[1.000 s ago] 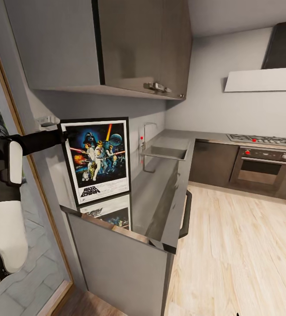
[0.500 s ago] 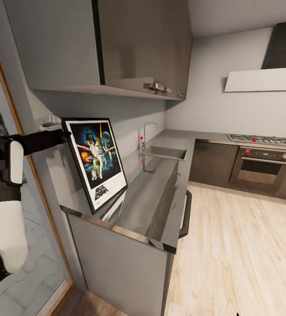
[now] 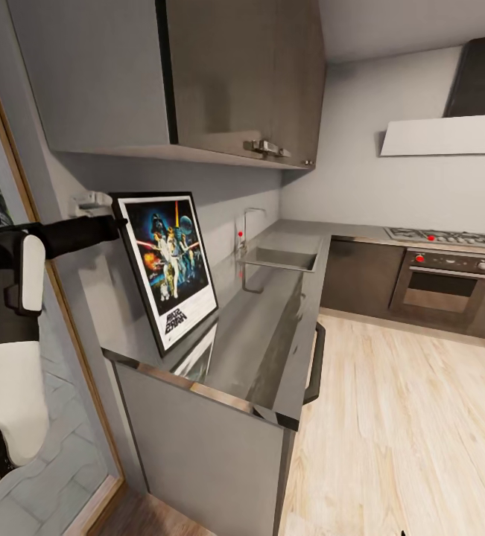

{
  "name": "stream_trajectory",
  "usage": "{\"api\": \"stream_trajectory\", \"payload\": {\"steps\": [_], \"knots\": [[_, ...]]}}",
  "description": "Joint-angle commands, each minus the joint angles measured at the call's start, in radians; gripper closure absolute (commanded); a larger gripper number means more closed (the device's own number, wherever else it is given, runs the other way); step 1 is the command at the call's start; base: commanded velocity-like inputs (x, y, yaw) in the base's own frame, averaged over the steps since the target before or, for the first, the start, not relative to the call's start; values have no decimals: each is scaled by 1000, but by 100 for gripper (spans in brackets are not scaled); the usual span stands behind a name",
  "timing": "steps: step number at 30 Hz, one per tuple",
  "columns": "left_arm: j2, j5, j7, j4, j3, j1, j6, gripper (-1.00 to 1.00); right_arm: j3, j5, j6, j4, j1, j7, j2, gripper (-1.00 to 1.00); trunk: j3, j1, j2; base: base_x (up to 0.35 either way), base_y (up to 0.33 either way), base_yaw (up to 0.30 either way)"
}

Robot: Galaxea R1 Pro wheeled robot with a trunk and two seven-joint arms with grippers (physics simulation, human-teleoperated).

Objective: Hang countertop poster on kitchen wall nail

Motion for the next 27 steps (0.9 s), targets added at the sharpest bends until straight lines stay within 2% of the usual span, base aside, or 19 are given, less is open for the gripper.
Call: {"api": "stream_trajectory", "payload": {"steps": [1, 10, 23, 27], "knots": [[0, 8, 3, -3, 0, -1, 8, 100, 0, 1, -2, -1, 0, 0, 0, -100, -1, 0, -1, 0, 0, 0], [0, 8, -22, -8, -1, -1, 8, 100, 0, 1, -1, -1, 0, 0, 0, -100, -1, 0, -1, -24, -9, 0], [0, 8, -25, -8, -2, -1, 8, 100, 0, 0, -2, -2, 0, 0, 0, -100, -1, 0, -1, -267, -86, 0], [0, 8, -25, -8, -1, -1, 8, 100, 0, 0, -2, -2, 0, 0, 0, -100, -1, 0, -1, -145, -33, 0]]}}
